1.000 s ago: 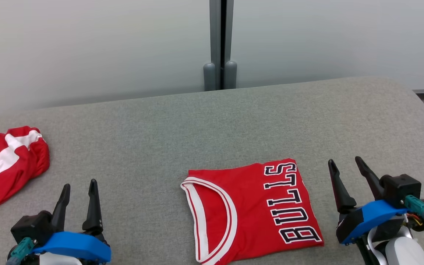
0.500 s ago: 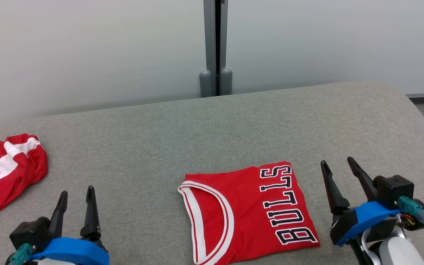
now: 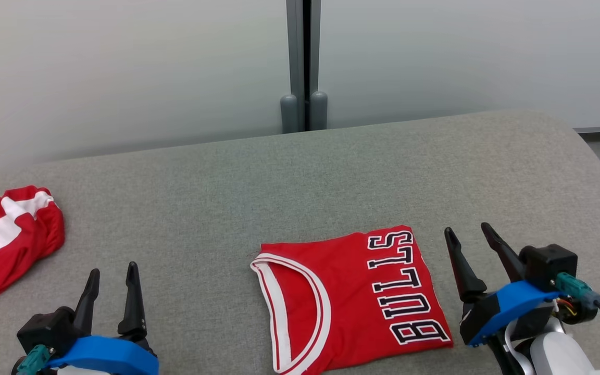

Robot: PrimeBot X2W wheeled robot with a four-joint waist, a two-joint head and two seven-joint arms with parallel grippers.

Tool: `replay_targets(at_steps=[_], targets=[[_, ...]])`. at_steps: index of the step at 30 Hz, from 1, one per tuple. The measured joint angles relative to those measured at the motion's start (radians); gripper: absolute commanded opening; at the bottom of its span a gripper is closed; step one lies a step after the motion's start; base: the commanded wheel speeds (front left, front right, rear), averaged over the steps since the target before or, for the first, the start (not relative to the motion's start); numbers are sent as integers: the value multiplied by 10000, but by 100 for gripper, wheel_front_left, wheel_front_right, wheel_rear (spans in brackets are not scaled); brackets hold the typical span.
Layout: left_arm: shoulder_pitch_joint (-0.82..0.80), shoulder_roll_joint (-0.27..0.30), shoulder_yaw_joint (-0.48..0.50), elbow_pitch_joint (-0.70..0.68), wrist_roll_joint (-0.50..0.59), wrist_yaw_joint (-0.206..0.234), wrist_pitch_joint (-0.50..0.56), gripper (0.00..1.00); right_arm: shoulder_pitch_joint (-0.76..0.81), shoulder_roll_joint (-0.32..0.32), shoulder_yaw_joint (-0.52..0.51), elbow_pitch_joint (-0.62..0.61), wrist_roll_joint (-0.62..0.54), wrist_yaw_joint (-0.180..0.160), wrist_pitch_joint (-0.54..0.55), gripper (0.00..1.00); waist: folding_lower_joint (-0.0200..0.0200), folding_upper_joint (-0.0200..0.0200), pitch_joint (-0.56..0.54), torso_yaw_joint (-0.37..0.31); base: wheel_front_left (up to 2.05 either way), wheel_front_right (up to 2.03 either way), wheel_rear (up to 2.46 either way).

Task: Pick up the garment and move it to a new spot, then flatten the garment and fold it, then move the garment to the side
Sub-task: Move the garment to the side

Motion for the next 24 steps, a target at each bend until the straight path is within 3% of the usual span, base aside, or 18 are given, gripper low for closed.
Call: replay_targets(at_steps=[4, 9, 19, 24], targets=[[-58, 21, -50, -82, 40, 31, 12, 100, -145, 21, 25, 33, 107, 0, 514, 100, 0, 0, 136, 70, 0, 0, 0], [-269, 69, -77, -353, 132, 81, 35, 100, -605, 155, -144, 631, 161, -2, 2884, 100, 1, 0, 540, 242, 0, 0, 0], [-859, 0, -207, -481, 282, 19, 36, 100, -1434, 332, -905, 2067, -293, 0, 5396, 100, 3, 0, 1347, 879, 0, 0, 0], [-1017, -40, -244, -383, 290, -19, 33, 100, -1594, 138, -364, 2201, 228, -48, 6264, 100, 2, 0, 1567, 1168, 0, 0, 0]])
